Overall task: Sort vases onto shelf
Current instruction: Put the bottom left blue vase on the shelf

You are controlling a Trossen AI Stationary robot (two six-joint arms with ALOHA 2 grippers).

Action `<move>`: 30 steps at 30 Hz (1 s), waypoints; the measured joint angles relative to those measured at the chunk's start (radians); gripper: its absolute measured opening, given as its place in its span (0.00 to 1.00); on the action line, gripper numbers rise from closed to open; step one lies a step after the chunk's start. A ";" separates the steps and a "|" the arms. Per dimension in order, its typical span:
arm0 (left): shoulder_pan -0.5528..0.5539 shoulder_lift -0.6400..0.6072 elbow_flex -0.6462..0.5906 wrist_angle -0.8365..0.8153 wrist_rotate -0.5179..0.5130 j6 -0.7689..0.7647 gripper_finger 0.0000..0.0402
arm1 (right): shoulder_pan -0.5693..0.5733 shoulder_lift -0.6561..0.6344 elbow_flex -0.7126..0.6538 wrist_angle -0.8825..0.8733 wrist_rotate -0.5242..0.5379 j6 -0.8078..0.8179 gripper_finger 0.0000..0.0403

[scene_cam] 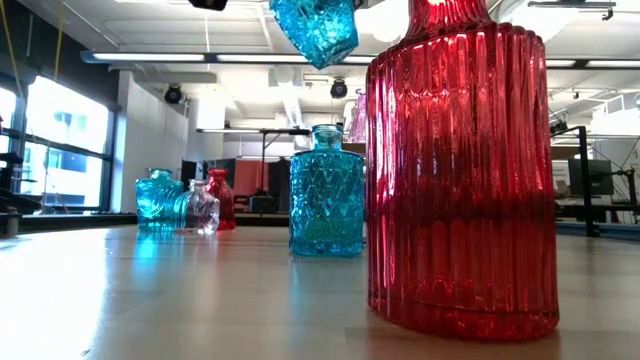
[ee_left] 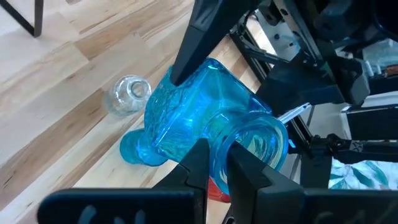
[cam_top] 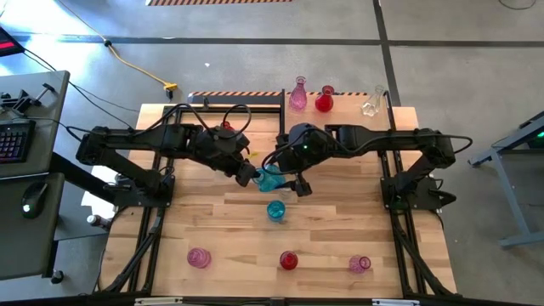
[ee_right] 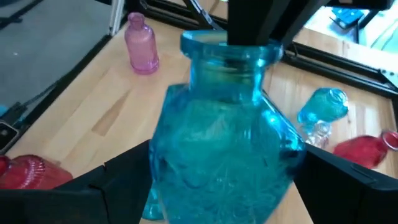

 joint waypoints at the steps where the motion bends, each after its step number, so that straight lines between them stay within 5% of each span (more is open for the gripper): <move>1: 0.000 0.000 0.000 -0.001 0.001 0.000 0.05 | 0.000 0.003 0.000 0.004 -0.006 0.000 0.82; 20: -0.001 0.000 0.000 0.044 -0.015 0.008 0.05 | 0.010 0.015 0.000 0.037 -0.048 0.007 0.82; 30: -0.001 0.000 -0.001 0.045 -0.041 0.012 0.05 | 0.011 0.014 0.001 0.016 -0.005 0.003 0.72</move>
